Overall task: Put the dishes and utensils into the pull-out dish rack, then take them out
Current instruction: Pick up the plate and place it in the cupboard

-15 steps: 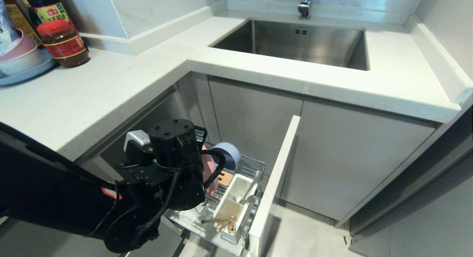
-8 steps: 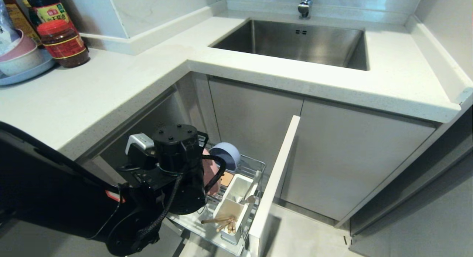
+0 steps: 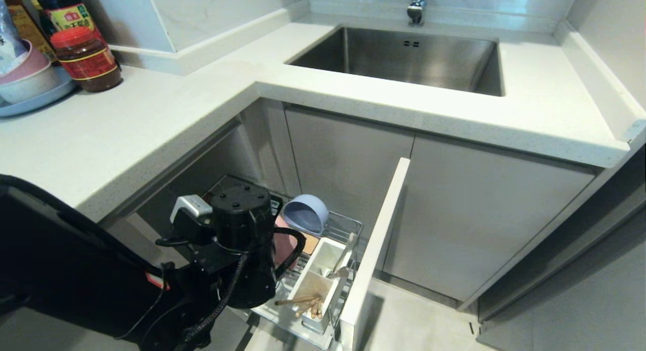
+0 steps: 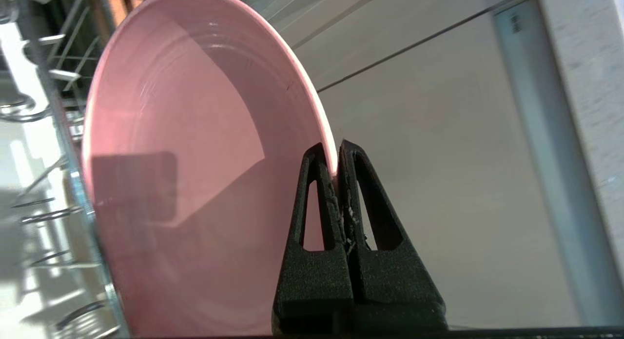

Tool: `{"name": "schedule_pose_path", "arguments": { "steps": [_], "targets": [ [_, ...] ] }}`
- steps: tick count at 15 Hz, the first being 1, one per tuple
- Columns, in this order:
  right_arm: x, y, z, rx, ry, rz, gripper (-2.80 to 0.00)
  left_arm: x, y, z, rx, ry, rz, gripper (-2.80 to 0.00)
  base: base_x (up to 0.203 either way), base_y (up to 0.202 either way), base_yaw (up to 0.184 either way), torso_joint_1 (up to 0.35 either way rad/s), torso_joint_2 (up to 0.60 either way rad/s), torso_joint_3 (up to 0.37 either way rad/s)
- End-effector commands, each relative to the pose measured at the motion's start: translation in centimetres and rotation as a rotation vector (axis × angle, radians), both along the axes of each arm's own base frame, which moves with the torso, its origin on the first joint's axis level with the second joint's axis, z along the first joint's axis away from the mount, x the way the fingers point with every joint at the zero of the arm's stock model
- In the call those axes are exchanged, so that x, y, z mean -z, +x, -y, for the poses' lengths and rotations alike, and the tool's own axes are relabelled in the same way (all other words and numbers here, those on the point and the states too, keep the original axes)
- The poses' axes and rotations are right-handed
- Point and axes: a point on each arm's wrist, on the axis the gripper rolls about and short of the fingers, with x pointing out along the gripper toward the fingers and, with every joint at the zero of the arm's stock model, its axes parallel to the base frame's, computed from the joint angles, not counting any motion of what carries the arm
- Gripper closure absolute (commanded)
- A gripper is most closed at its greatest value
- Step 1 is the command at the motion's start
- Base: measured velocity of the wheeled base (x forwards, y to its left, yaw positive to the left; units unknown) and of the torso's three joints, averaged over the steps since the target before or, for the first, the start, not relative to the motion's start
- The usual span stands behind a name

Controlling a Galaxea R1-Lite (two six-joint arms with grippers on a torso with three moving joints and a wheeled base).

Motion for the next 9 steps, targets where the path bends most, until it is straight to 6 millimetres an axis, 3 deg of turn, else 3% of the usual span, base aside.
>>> {"name": "schedule_pose_path", "arguments": {
  "steps": [1,9],
  "targets": [
    [0.0,0.0,0.0,0.0,0.0,0.0,0.0,0.5,-0.1,-0.1,-0.005,0.004,-0.01,0.0,0.0,0.0,0.0,0.0,0.0,0.0],
    [0.0,0.0,0.0,0.0,0.0,0.0,0.0,2.4,0.3,0.2,0.001,0.04,-0.056,0.0,0.0,0.0,0.0,0.0,0.0,0.0]
  ]
}}
